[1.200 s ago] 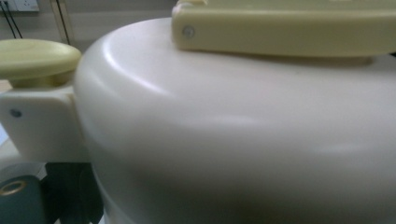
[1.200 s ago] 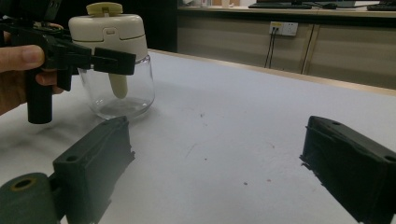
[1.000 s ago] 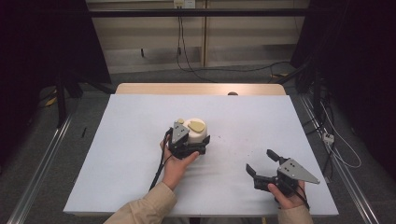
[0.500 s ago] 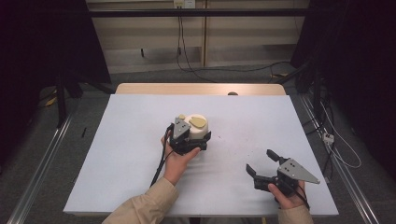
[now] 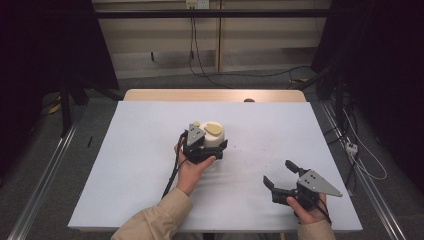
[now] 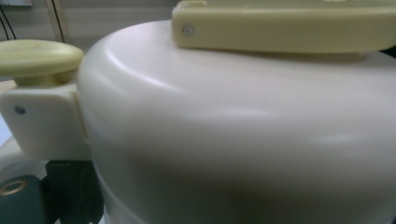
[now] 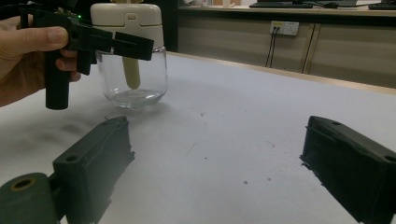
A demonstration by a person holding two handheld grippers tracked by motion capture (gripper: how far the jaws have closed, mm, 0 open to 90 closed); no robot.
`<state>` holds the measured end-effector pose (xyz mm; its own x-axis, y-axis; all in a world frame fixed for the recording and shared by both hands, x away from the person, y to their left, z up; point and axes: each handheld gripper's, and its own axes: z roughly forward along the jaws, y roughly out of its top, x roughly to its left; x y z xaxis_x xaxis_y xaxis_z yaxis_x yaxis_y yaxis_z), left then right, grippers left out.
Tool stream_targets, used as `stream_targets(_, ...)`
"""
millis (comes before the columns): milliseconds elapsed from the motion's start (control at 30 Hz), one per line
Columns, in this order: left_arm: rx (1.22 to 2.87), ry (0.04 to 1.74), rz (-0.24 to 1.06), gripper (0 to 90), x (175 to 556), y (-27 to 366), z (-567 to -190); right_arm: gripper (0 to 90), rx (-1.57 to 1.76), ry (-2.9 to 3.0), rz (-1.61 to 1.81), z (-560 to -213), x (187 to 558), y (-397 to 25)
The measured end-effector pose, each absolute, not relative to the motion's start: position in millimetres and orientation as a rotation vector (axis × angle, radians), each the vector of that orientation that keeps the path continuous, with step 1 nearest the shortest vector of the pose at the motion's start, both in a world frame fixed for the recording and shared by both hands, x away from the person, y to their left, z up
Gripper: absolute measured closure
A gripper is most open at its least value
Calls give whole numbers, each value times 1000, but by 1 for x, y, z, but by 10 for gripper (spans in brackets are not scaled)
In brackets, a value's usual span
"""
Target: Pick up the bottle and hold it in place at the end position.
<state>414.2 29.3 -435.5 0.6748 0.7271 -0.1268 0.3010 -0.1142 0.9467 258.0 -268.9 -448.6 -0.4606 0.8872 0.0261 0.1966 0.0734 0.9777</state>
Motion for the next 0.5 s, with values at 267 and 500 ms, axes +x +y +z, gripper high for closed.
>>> stream_targets(267, 1706, 835, 442, 54, 418, 27, -433, 69, 1075, 1740, 1427, -449, 258, -269)
stream_targets(500, 1701, 846, 440, 54, 421, 26, -434, 69, 1078, 1741, 1426, -449, 258, -269)
